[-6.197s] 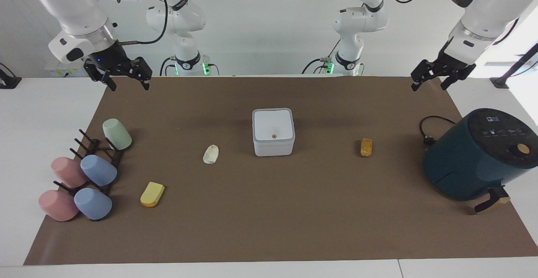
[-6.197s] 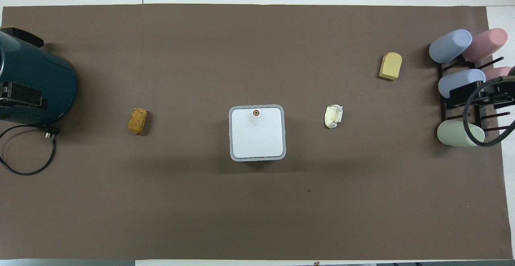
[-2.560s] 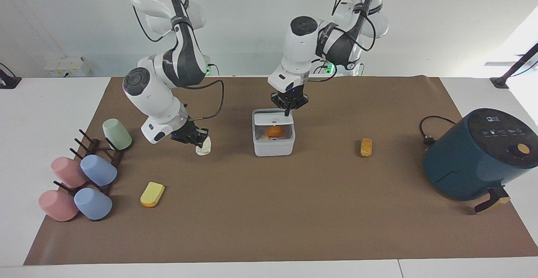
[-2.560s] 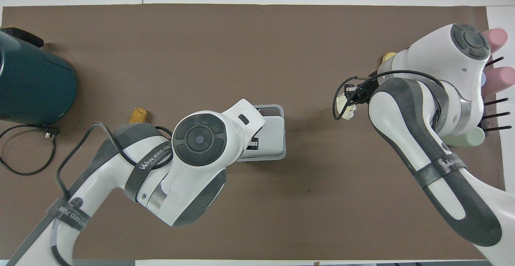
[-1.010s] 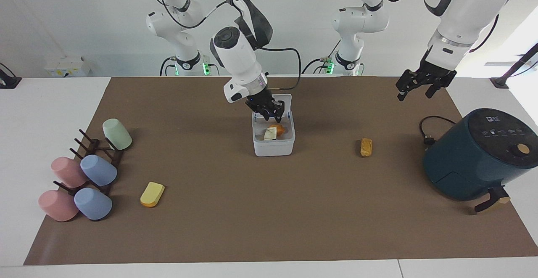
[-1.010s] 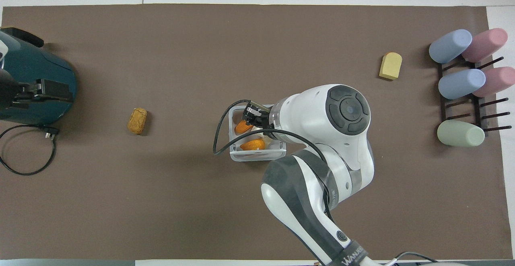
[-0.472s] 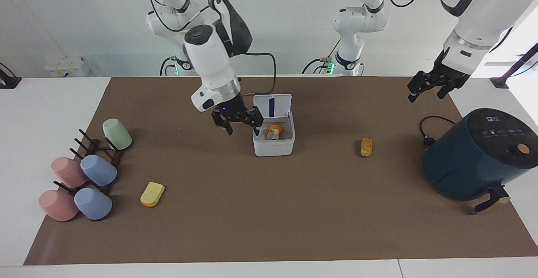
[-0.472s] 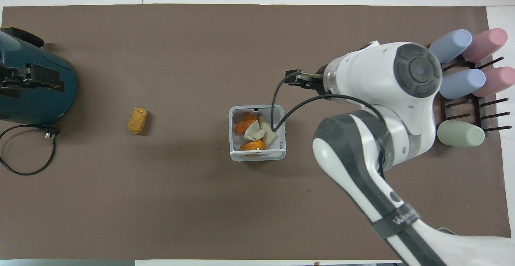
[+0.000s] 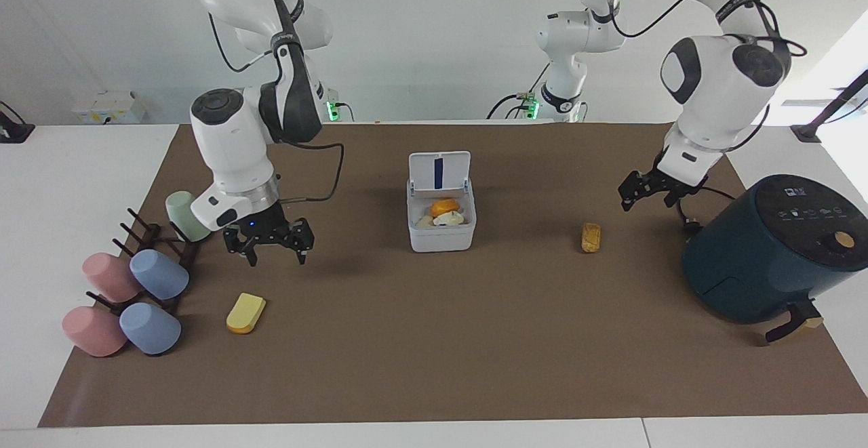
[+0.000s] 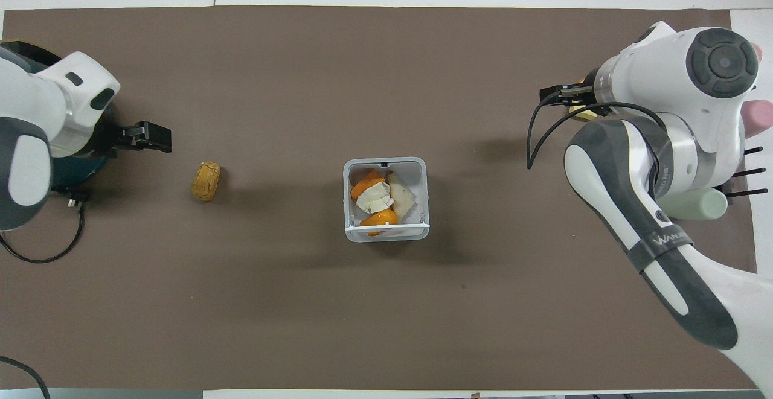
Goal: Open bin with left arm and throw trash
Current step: 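Reach the right gripper to the yellow block while the left gripper reaches the nugget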
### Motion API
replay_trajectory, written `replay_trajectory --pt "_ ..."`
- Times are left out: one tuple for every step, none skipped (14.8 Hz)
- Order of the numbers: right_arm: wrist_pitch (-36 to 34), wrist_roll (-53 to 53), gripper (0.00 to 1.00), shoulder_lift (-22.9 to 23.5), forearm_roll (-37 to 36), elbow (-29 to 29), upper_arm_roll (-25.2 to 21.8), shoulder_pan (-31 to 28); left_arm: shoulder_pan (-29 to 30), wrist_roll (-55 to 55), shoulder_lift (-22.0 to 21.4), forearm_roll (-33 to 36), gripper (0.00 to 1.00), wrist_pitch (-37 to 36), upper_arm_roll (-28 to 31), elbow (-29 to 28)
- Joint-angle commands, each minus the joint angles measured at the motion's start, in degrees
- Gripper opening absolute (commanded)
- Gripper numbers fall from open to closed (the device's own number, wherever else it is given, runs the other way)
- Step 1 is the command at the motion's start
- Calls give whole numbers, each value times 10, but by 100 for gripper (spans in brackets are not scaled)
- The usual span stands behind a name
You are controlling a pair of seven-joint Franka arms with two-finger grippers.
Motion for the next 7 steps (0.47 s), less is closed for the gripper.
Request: replay_trajectory --pt "2 -14 100 74 -23 69 10 -43 -21 -3 11 5 100 74 5 -59" --pt "9 -23 100 86 -24 75 9 -46 -26 -2 23 5 100 90 5 -69" --pt "20 -24 100 96 -24 75 9 -50 -32 2 26 5 100 107 5 -95" --pt "34 -25 100 102 -23 75 9 -55 -43 4 24 5 100 131 5 -120" --pt "42 -25 100 109 -23 75 9 -63 -44 5 23 6 100 159 5 -140" --pt "43 -25 100 118 -23 75 9 -65 -44 6 26 6 100 184 5 -154" --pt "56 -23 100 127 -17 75 9 -65 -45 6 31 6 100 201 5 -162"
